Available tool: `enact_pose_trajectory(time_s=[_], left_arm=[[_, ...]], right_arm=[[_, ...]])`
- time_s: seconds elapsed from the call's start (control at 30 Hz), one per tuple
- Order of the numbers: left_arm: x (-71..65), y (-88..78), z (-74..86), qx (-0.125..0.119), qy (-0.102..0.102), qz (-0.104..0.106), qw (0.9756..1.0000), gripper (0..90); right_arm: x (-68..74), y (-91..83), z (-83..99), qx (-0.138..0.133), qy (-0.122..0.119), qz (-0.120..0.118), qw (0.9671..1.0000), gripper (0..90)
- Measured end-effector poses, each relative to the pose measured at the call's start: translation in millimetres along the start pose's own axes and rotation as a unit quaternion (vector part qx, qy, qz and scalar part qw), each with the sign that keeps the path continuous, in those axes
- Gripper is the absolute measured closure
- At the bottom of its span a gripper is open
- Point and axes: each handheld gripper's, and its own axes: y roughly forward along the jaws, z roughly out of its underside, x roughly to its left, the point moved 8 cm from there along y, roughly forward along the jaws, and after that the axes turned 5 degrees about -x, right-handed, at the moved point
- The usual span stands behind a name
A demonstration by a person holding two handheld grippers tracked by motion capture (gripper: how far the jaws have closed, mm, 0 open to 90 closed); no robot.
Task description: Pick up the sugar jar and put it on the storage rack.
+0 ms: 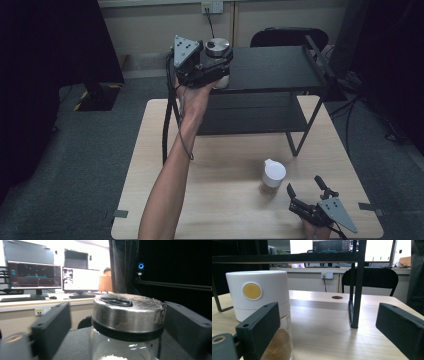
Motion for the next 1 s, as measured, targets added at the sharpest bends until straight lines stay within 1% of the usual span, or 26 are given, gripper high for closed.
enact_pose_trajectory(time_s=[0.03, 0.1, 0.17, 0.2, 0.23, 0.3, 0.33, 0.4, 0.47, 0.6, 0.67, 0.7, 0.8, 0.83, 0.87, 0.9, 1.0], left_arm=[[-0.9, -3.2, 0.4, -0.009, 0.003, -0.003, 0.9999, 2.0], [-2.0, -8.7, 0.7, -0.021, 0.007, -0.001, 0.9997, 0.1], [-3.0, -14.6, -0.2, -0.023, 0.011, 0.006, 0.9997, 0.0], [-3.8, -17.5, -0.3, -0.023, 0.016, 0.006, 0.9996, 0.0], [-3.8, -17.5, -0.3, -0.023, 0.016, 0.006, 0.9996, 0.0], [-4.5, -26.6, -0.1, -0.026, 0.015, 0.011, 0.9995, 0.0], [-4.7, -30.3, 1.4, -0.033, 0.014, 0.014, 0.9993, 0.0], [-4.2, -38.2, 6.2, -0.044, 0.004, 0.025, 0.9987, 0.0], [-5.3, -44.7, 9.5, -0.038, 0.005, 0.028, 0.9989, 0.0], [-5.4, -59.9, 18.8, -0.048, 0.005, 0.025, 0.9985, 0.1], [-3.9, -67.7, 22.5, -0.052, -0.007, 0.025, 0.9983, 0.4], [-3.7, -71.4, 24.6, -0.056, -0.007, 0.027, 0.9980, 0.3], [-6.3, -83.3, 27.9, -0.044, 0.001, 0.031, 0.9986, 0.3], [-7.1, -88.0, 30.3, -0.047, 0.001, 0.034, 0.9983, 0.1], [-10.1, -92.8, 33.3, -0.053, 0.003, 0.030, 0.9981, 0.2], [-12.6, -97.7, 36.0, -0.055, 0.010, 0.029, 0.9980, 0.2], [-18.3, -110.5, 45.1, -0.065, 0.007, 0.034, 0.9973, 0.3]], right_arm=[[0.0, 0.0, 0.0, 0.000, 0.000, 0.000, 1.0000, 4.0], [0.2, 0.1, 0.0, 0.000, 0.000, 0.001, 1.0000, 4.0], [0.3, 0.1, -0.1, 0.001, 0.000, 0.002, 1.0000, 4.0], [0.3, 0.1, 0.0, 0.000, 0.000, 0.001, 1.0000, 4.0], [0.4, 0.0, 0.0, 0.000, 0.000, 0.002, 1.0000, 4.0], [0.3, 0.0, 0.0, 0.000, 0.000, 0.002, 1.0000, 4.0], [0.3, 0.0, 0.0, 0.000, 0.000, 0.001, 1.0000, 4.0], [0.6, -0.1, 0.0, 0.000, 0.000, 0.002, 1.0000, 4.0], [0.6, -0.1, 0.0, 0.000, 0.000, 0.002, 1.0000, 4.0], [1.4, -0.1, 0.0, 0.000, -0.001, 0.006, 1.0000, 4.0], [1.5, -0.1, 0.0, 0.000, -0.001, 0.006, 1.0000, 4.0], [1.5, -0.1, 0.0, 0.000, -0.001, 0.006, 1.0000, 4.0], [1.5, -0.1, 0.0, 0.000, -0.001, 0.006, 1.0000, 4.0], [1.5, -0.1, 0.0, 0.000, -0.001, 0.006, 1.0000, 4.0], [1.5, -0.1, 0.0, 0.000, -0.001, 0.006, 1.0000, 4.0], [1.5, -0.1, 0.0, 0.000, -0.001, 0.006, 1.0000, 4.0], [1.6, -0.1, 0.0, 0.000, -0.001, 0.007, 1.0000, 4.0]])
